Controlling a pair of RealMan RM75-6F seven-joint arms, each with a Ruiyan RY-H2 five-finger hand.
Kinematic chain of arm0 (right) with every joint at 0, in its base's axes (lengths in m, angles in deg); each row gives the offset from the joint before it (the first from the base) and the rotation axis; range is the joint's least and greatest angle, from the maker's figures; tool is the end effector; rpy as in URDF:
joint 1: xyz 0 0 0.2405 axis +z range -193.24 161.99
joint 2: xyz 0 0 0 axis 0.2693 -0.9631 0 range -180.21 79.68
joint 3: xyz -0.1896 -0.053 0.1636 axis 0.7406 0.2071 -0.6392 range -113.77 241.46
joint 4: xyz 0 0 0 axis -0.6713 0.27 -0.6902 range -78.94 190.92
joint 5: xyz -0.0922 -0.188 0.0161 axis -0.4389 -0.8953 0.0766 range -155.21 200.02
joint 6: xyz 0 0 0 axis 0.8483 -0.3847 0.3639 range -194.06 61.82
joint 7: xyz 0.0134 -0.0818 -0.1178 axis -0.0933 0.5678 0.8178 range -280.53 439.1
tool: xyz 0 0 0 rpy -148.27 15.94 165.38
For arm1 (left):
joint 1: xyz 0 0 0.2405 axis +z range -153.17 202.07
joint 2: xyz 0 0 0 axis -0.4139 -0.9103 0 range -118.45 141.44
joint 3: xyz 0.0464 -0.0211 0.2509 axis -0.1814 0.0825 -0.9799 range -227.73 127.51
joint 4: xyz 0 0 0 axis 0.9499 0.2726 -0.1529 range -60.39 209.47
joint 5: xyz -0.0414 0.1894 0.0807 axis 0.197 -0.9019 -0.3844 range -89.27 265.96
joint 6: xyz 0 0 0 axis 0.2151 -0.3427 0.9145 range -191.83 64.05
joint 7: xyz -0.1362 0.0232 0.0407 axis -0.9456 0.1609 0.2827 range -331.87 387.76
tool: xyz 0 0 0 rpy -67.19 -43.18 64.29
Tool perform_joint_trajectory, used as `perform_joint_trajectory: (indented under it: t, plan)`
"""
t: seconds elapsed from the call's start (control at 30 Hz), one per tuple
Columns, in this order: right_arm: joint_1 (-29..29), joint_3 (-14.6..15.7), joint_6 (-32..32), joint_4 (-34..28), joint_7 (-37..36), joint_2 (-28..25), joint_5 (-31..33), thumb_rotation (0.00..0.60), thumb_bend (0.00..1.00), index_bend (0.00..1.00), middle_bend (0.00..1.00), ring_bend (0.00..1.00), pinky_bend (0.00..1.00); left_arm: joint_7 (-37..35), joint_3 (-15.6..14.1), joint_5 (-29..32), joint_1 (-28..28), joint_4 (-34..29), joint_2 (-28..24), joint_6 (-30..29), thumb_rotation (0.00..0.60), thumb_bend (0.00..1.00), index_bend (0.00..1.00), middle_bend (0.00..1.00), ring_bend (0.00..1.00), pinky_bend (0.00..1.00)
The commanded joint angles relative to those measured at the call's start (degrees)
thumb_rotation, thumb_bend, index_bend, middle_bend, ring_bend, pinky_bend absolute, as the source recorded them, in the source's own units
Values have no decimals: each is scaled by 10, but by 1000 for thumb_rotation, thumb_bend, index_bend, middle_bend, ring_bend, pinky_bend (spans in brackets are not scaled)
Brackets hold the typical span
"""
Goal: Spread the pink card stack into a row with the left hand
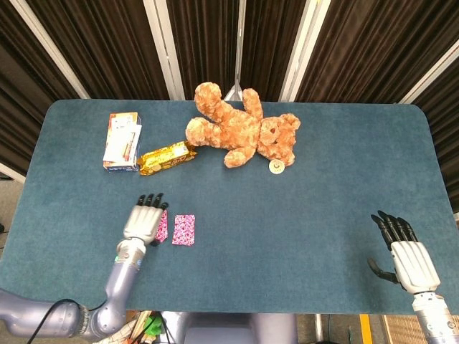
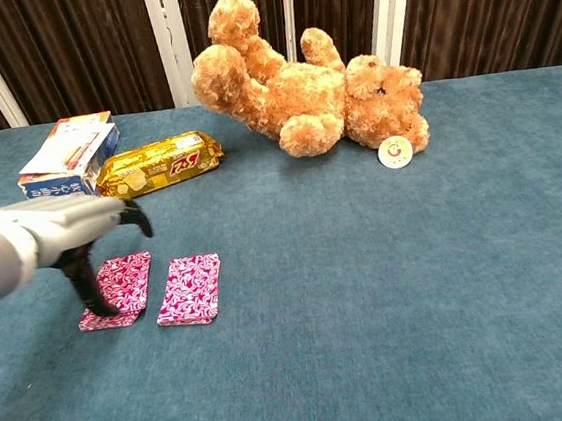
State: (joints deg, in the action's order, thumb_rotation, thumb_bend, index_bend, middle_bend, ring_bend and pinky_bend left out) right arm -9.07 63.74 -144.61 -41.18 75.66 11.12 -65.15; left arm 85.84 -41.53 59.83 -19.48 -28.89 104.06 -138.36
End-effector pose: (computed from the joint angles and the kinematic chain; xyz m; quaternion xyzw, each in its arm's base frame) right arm -0.2993 -0.1767 0.1433 0.6193 -0.4482 0.3787 0.5216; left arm -0.1463 0.2878 -0.0306 -0.7299 -0.4193 -0.1752 0.5107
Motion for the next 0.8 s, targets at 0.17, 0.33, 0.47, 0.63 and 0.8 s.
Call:
perform_joint_trajectory:
  t: [0.17,0.33,0.47,0.63,0.8]
  plan:
    - [0,-1,1,0,1,0,3,600,363,0,0,0,49,-16,-8,14,4,19,-10,20,600,262,160,0,0,0]
    - [0,-1,0,-1,0,0,4,600,363,0,0,0,49,-15,-14,20,1,29,-4,24,600,262,158,0,0,0]
    - [0,-1,1,0,-1,-1,3,600,363,0,0,0,49,-16,-16,23,-2,36,2,26,600,262,161,0,0,0]
    - [0,-1,1,0,-1,-1,3,600,363,0,0,0,49,-22,-14,24,-5,56,18,31,600,328,274,0,0,0]
    - [0,-1,0,-1,-2,-1,4,600,362,0,0,0,49,-44,-16,0,-1,70,32,27,600,480,539,0,0,0]
